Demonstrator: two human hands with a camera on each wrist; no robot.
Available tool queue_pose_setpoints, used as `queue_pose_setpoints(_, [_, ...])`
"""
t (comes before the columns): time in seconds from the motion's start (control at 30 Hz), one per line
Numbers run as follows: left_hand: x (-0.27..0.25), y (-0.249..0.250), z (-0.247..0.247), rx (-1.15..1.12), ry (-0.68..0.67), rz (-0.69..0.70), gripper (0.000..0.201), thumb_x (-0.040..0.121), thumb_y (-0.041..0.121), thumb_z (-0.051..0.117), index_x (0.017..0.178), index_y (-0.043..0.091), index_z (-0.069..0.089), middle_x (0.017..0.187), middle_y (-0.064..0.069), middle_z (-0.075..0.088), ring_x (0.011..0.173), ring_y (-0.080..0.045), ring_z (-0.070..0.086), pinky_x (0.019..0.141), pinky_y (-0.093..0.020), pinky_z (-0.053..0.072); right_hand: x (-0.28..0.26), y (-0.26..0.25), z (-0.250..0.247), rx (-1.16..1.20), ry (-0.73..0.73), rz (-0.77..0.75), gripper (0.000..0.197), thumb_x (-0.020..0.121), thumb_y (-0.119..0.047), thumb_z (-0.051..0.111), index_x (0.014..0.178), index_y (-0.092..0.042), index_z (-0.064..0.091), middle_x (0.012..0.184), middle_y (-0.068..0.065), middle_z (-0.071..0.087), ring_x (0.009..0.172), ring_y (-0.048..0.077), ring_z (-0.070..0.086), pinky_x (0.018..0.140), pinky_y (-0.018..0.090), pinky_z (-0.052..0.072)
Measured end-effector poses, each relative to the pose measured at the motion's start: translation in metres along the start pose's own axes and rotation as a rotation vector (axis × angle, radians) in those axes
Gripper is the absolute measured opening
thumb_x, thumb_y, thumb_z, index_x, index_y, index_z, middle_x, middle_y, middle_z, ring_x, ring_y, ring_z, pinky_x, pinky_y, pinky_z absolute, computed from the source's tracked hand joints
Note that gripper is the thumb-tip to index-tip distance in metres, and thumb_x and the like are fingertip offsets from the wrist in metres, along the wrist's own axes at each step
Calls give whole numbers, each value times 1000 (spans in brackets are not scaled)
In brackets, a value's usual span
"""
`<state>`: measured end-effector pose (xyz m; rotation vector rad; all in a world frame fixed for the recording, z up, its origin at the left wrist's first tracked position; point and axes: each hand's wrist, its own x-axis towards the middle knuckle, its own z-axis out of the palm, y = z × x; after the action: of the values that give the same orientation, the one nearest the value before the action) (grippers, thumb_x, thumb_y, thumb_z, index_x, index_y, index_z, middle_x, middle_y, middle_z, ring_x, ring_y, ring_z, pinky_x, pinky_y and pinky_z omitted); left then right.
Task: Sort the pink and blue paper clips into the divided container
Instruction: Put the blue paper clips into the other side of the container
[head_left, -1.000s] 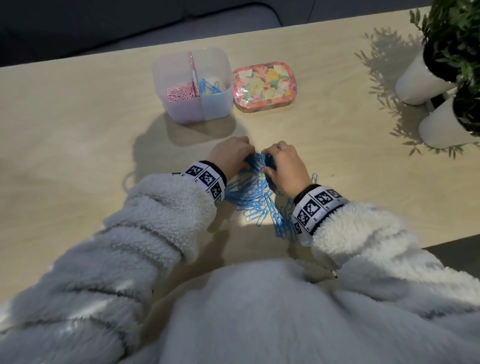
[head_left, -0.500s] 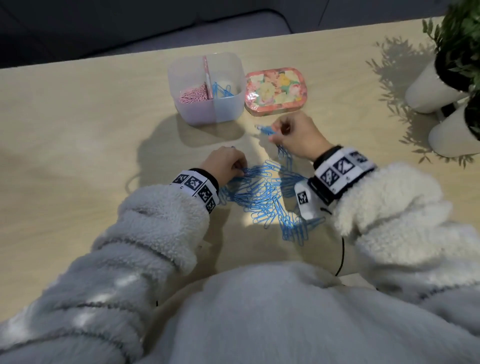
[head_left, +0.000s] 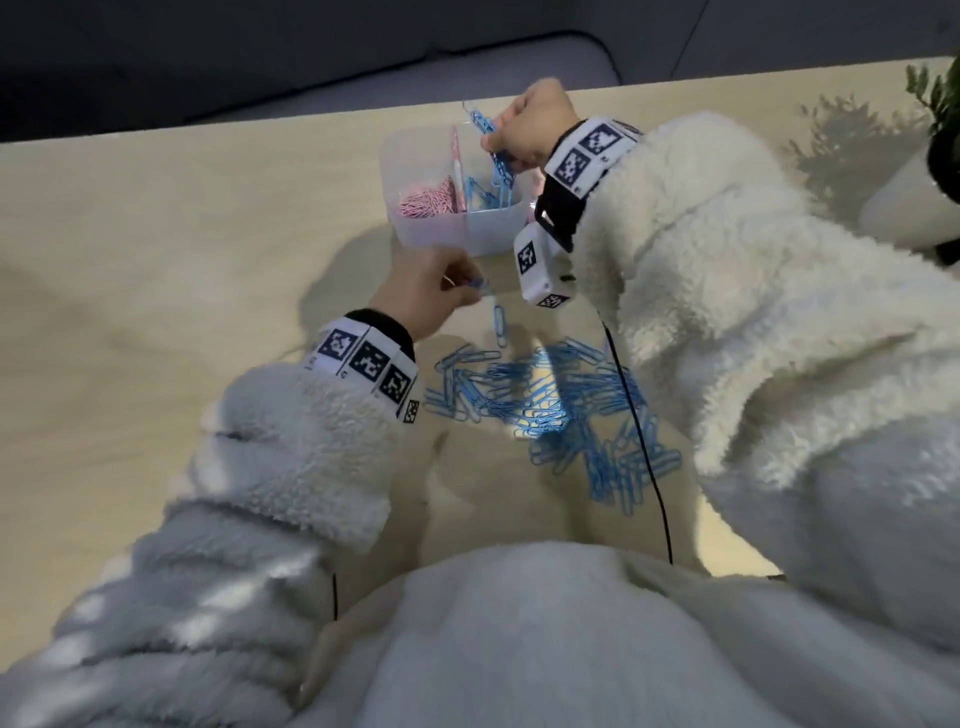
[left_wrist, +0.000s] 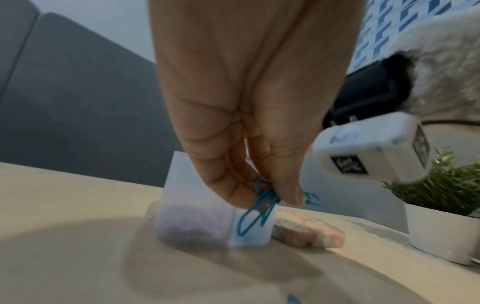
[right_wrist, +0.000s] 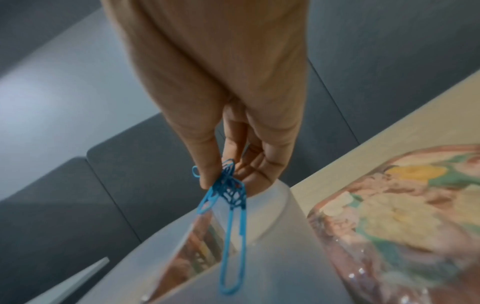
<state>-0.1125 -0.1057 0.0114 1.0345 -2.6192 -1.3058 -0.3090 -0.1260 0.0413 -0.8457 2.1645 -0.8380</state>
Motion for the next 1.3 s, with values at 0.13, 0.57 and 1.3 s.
queue_pose_setpoints(0.13, [23, 18, -27, 114, 106, 48, 16, 81, 9, 66, 96, 2, 66, 88, -6, 60, 73, -15, 54, 68, -16, 43, 3, -2, 8, -167, 45, 3, 37, 77, -18, 72, 107, 1, 62, 107, 16, 68, 98, 26, 67, 86, 37, 56])
queue_pose_setpoints(0.57, [108, 62, -24, 187, 159, -182, 21, 72, 24, 77, 79, 17, 58, 95, -5, 62, 101, -24, 62, 83, -29, 48, -83, 75, -42, 148, 145, -128, 18, 77, -14, 55, 70, -1, 65, 78, 21, 66, 74, 19, 57, 76, 39, 49])
queue_pose_setpoints(1.3, [-103, -85, 30, 73, 130, -268, 18, 77, 0, 62, 88, 13, 67, 96, -17, 67, 73, -18, 58, 75, -26, 46, -232, 205, 2, -478, -109, -58, 96, 62, -36, 81, 139, -10, 32, 128, 15, 38, 113, 36, 51, 95, 40, 43])
